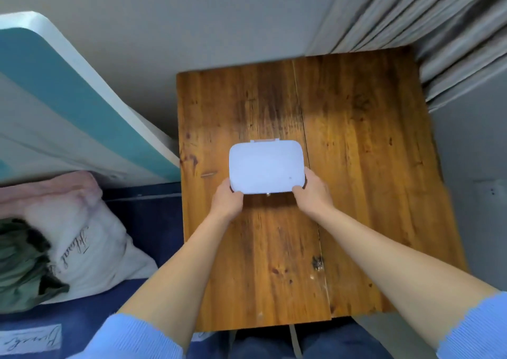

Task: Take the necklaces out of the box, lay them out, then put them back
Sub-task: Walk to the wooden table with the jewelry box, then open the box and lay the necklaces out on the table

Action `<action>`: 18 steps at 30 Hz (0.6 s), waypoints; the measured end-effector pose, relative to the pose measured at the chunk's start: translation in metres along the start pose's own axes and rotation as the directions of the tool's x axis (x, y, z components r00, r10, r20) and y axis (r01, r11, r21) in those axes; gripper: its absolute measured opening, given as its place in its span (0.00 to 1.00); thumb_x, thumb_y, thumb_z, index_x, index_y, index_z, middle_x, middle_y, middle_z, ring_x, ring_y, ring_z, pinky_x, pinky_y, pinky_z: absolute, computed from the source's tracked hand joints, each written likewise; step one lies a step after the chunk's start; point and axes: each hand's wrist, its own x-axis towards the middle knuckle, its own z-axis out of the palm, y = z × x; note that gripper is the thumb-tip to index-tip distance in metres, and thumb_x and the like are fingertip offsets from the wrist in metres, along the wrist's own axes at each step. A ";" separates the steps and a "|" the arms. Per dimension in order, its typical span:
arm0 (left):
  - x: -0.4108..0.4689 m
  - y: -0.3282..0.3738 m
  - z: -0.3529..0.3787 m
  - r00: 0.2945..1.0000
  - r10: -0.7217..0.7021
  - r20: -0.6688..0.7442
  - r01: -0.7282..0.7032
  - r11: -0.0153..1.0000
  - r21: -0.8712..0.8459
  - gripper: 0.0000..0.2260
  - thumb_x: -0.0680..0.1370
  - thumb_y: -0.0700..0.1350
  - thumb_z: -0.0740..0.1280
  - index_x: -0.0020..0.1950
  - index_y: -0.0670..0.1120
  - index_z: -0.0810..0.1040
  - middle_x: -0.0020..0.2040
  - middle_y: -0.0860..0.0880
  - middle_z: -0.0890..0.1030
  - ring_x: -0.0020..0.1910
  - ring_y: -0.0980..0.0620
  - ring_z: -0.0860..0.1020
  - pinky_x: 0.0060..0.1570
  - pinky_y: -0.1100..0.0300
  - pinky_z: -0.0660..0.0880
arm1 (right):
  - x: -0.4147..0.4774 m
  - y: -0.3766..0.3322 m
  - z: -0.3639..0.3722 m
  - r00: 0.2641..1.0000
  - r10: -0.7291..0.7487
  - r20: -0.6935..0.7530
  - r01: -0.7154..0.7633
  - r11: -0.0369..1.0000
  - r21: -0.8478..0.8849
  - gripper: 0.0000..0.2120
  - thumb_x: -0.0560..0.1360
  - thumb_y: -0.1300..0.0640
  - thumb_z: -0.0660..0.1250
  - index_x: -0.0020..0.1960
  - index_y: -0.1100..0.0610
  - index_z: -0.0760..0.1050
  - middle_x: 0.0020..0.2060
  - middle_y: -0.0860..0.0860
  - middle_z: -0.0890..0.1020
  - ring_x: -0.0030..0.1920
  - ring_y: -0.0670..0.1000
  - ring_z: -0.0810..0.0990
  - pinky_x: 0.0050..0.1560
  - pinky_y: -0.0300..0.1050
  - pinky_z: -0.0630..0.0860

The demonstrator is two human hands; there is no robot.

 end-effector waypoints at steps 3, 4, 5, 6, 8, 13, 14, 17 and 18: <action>0.008 -0.029 0.026 0.997 -0.051 0.059 0.045 0.994 0.104 0.19 0.80 0.41 0.60 0.71 0.49 0.68 0.68 0.47 0.73 0.66 0.46 0.73 0.62 0.53 0.71 | 0.015 0.031 0.011 0.995 0.022 0.093 -0.009 0.990 -0.141 0.20 0.73 0.61 0.64 0.64 0.52 0.70 0.58 0.53 0.79 0.55 0.56 0.77 0.49 0.48 0.76; 0.009 -0.037 0.034 0.995 -0.069 0.069 0.061 0.991 0.117 0.19 0.80 0.42 0.61 0.71 0.50 0.68 0.69 0.47 0.72 0.67 0.46 0.73 0.64 0.52 0.71 | 0.017 0.043 0.014 0.994 0.033 0.105 -0.011 0.980 -0.200 0.22 0.72 0.61 0.66 0.65 0.52 0.69 0.58 0.52 0.78 0.54 0.55 0.77 0.45 0.46 0.74; 0.011 -0.045 0.041 0.995 -0.085 0.060 0.077 0.990 0.117 0.18 0.80 0.43 0.62 0.70 0.50 0.69 0.70 0.48 0.71 0.67 0.46 0.72 0.64 0.52 0.71 | 0.018 0.053 0.017 0.994 0.035 0.104 -0.006 0.962 -0.273 0.24 0.72 0.60 0.68 0.66 0.51 0.68 0.58 0.51 0.78 0.54 0.55 0.77 0.43 0.43 0.72; 0.013 -0.050 0.047 0.994 -0.104 0.037 0.099 0.989 0.113 0.18 0.80 0.45 0.62 0.70 0.50 0.69 0.70 0.48 0.70 0.68 0.46 0.72 0.63 0.53 0.71 | 0.019 0.062 0.019 0.996 0.027 0.090 0.007 0.935 -0.355 0.25 0.72 0.57 0.69 0.67 0.50 0.67 0.58 0.50 0.78 0.54 0.54 0.78 0.42 0.42 0.70; 0.024 -0.056 0.054 0.991 -0.136 -0.005 0.136 0.985 0.110 0.19 0.81 0.46 0.62 0.72 0.48 0.69 0.72 0.48 0.70 0.68 0.47 0.71 0.61 0.55 0.71 | 0.025 0.076 0.021 0.999 -0.016 0.047 0.037 0.873 -0.486 0.26 0.73 0.53 0.69 0.69 0.50 0.66 0.58 0.49 0.79 0.55 0.53 0.78 0.42 0.42 0.69; 0.077 -0.062 0.062 0.992 -0.114 0.046 0.109 0.989 0.097 0.17 0.80 0.42 0.59 0.69 0.46 0.72 0.67 0.46 0.75 0.63 0.48 0.73 0.58 0.56 0.71 | 0.072 0.089 0.016 0.993 -0.113 -0.042 0.073 0.840 -0.538 0.14 0.77 0.55 0.64 0.62 0.49 0.75 0.51 0.50 0.83 0.46 0.53 0.79 0.35 0.40 0.64; 0.086 -0.065 0.062 0.992 -0.111 0.055 0.105 0.990 0.093 0.17 0.80 0.42 0.60 0.69 0.46 0.72 0.66 0.46 0.76 0.62 0.48 0.74 0.59 0.54 0.72 | 0.084 0.086 0.014 0.991 -0.118 -0.062 0.068 0.848 -0.525 0.11 0.77 0.55 0.63 0.58 0.49 0.77 0.48 0.50 0.83 0.45 0.54 0.78 0.36 0.41 0.63; 0.100 -0.075 0.059 0.981 -0.165 0.098 0.147 0.975 0.167 0.18 0.80 0.45 0.61 0.70 0.43 0.71 0.66 0.43 0.76 0.63 0.44 0.74 0.64 0.51 0.72 | 0.124 0.068 0.008 0.991 -0.070 -0.116 0.011 0.896 -0.444 0.08 0.78 0.49 0.64 0.53 0.52 0.77 0.44 0.48 0.80 0.42 0.52 0.76 0.32 0.38 0.63; 0.102 -0.077 0.058 0.968 -0.208 0.139 0.182 0.967 0.178 0.19 0.81 0.47 0.61 0.70 0.42 0.71 0.65 0.41 0.76 0.63 0.42 0.75 0.64 0.49 0.72 | 0.137 0.060 0.005 0.992 -0.041 -0.123 -0.013 0.911 -0.411 0.10 0.78 0.48 0.65 0.53 0.53 0.76 0.44 0.48 0.79 0.41 0.51 0.75 0.31 0.37 0.62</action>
